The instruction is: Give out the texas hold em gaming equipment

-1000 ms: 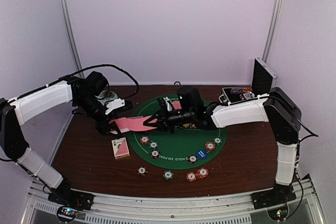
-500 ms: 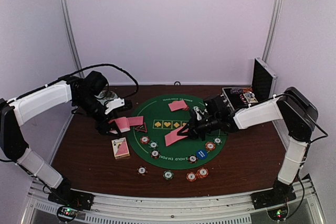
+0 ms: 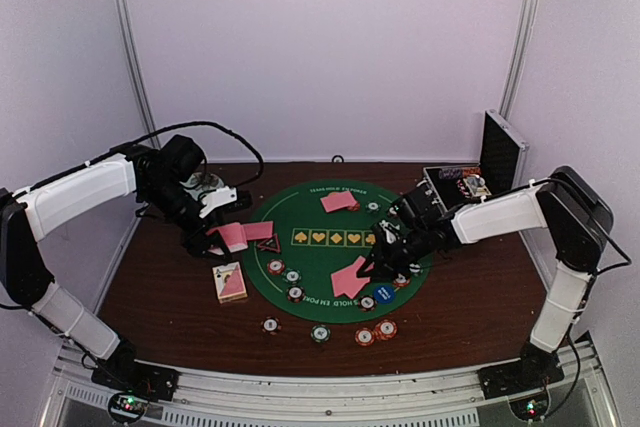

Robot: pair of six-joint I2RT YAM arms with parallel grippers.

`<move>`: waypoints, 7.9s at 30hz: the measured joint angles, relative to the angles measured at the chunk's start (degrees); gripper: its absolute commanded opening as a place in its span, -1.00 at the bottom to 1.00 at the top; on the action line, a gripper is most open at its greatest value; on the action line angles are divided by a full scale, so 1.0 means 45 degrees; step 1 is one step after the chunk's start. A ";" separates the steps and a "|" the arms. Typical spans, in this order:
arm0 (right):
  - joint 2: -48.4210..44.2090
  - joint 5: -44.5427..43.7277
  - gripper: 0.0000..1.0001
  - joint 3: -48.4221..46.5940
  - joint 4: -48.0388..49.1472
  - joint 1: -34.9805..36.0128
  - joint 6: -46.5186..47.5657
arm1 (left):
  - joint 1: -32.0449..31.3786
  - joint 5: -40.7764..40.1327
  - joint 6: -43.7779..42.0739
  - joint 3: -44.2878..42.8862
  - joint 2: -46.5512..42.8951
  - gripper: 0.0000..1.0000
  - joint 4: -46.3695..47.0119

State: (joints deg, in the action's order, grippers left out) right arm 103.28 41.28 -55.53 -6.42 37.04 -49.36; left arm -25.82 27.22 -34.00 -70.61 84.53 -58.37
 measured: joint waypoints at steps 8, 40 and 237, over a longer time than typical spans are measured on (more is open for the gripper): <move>-0.0549 -0.0578 -0.27 -0.0024 -0.1593 -0.0170 0.0971 | 0.0000 0.0010 0.0000 0.0000 0.0000 -1.00 -0.0010; -0.1258 0.0136 -1.00 0.1044 0.1545 -0.0262 -0.1171 | 0.0000 -0.0010 -0.0102 0.0000 -0.0112 -1.00 -0.0005; 0.8213 0.0801 -0.93 -1.1934 0.2759 0.1399 -0.3288 | -0.0204 -0.0374 -0.0466 0.0209 -0.0767 -1.00 -0.0588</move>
State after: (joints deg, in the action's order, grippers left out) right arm 140.25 44.88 -109.23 6.00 43.33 -64.16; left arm -26.74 25.54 -36.10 -69.67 81.08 -61.01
